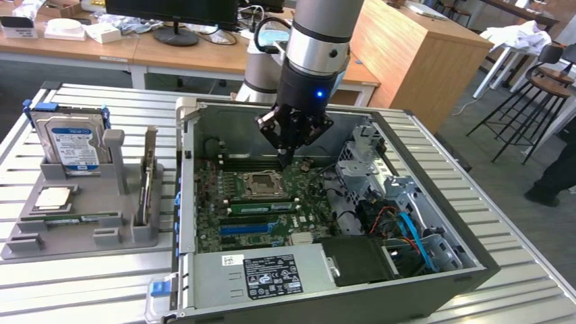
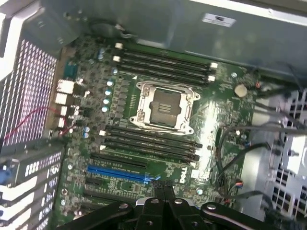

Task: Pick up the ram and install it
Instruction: 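Press down the ram until it locks into place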

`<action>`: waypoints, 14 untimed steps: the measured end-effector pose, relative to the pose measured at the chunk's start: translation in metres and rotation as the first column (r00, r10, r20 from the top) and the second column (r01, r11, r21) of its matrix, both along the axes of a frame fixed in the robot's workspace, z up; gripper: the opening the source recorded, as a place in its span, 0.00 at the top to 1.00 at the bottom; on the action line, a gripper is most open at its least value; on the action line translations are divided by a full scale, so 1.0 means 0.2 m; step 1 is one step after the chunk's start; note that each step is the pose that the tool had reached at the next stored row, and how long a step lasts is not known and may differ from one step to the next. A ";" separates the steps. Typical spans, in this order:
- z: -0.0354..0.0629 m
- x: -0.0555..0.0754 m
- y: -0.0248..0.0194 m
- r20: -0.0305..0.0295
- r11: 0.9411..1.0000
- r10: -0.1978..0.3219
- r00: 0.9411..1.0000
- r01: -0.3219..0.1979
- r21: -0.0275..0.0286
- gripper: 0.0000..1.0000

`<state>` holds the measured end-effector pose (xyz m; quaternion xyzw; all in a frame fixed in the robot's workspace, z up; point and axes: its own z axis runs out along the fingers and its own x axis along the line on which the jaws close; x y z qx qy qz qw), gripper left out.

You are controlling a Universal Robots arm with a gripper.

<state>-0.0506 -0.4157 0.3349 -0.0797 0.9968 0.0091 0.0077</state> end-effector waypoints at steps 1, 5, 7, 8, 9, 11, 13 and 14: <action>-0.001 0.00 0.000 0.000 1.000 -0.019 1.000 0.019 0.000 0.90; -0.002 0.00 0.000 0.000 0.996 -0.090 0.996 0.090 0.000 0.90; -0.002 0.00 0.000 0.000 0.994 -0.105 0.994 0.105 0.000 0.90; -0.002 0.00 0.000 0.000 0.994 -0.105 0.994 0.105 0.000 0.90; -0.002 0.00 0.000 0.000 0.994 -0.105 0.994 0.105 0.000 0.90; -0.002 0.00 0.000 0.000 0.994 -0.105 0.994 0.105 0.000 0.90; -0.002 0.00 0.000 0.000 0.994 -0.105 0.994 0.105 0.000 0.90; -0.002 0.00 0.000 -0.001 0.994 -0.105 0.994 0.105 -0.001 0.90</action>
